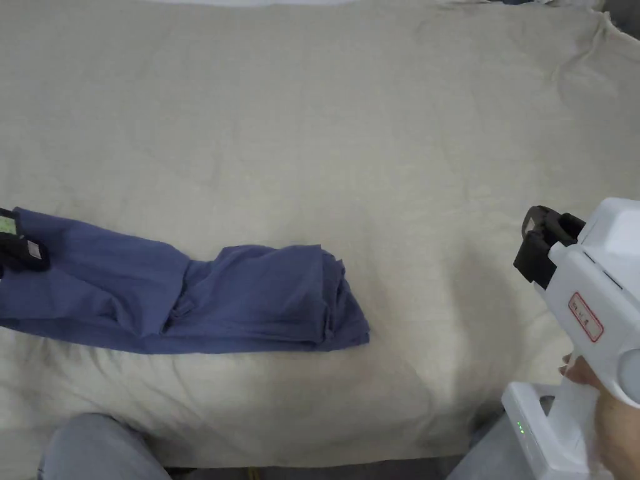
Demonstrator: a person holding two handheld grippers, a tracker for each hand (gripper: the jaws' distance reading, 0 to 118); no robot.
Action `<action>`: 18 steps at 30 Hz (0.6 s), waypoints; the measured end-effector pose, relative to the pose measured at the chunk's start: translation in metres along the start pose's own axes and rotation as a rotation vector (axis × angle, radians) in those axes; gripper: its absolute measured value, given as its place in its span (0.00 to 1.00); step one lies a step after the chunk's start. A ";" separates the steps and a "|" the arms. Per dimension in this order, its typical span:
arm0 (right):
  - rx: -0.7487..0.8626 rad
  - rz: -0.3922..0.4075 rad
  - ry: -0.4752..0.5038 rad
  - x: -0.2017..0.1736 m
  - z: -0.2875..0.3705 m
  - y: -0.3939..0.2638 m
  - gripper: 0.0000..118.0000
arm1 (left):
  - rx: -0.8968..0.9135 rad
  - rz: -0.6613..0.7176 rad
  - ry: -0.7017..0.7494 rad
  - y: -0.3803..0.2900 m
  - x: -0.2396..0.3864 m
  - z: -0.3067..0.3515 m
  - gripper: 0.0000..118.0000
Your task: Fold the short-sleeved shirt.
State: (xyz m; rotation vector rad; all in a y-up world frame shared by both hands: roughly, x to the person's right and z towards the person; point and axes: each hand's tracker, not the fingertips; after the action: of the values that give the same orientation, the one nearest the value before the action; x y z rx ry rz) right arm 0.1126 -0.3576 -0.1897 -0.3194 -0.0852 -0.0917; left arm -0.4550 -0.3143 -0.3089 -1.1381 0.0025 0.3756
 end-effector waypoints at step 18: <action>0.025 -0.035 -0.012 0.014 0.016 -0.002 0.00 | -0.103 -0.387 -0.145 -0.016 0.197 -0.057 0.03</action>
State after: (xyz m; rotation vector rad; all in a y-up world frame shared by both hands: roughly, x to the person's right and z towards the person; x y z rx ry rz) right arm 0.1255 -0.3549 -0.1724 -0.2931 -0.1038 -0.1236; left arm -0.2547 -0.3136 -0.3570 -1.1805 -0.3625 0.1126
